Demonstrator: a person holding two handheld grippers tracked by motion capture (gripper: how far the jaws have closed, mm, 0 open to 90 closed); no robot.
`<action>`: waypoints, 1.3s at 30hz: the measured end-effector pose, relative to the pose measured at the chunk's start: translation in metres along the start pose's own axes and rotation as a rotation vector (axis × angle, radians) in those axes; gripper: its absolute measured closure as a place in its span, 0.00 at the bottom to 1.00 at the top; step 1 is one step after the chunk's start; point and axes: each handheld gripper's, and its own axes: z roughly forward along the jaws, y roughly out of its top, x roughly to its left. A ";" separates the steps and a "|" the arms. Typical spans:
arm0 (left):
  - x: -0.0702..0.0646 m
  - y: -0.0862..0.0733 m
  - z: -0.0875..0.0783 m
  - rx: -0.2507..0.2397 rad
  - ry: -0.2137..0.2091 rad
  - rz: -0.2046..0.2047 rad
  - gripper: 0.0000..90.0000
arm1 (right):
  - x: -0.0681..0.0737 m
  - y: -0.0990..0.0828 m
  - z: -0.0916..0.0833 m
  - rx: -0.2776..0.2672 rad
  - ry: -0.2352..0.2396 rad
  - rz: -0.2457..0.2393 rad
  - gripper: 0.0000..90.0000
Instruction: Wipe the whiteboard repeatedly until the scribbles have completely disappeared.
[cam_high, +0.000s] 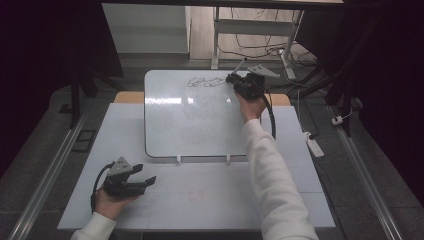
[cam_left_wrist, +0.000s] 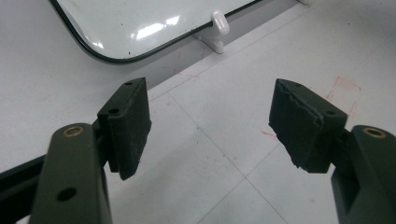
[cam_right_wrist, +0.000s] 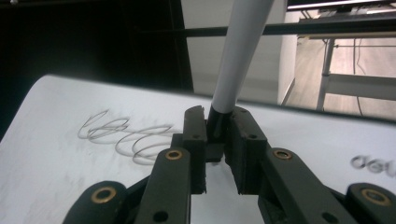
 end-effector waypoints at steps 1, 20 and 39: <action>0.000 0.000 0.000 0.000 0.001 -0.002 0.33 | 0.006 -0.003 0.002 0.017 0.036 -0.023 0.86; 0.002 -0.001 -0.003 -0.019 0.001 -0.010 0.33 | -0.001 -0.008 -0.001 -0.025 0.011 0.004 0.86; 0.003 -0.001 -0.003 -0.024 -0.002 -0.012 0.33 | 0.001 -0.002 0.008 -0.035 0.022 0.046 0.86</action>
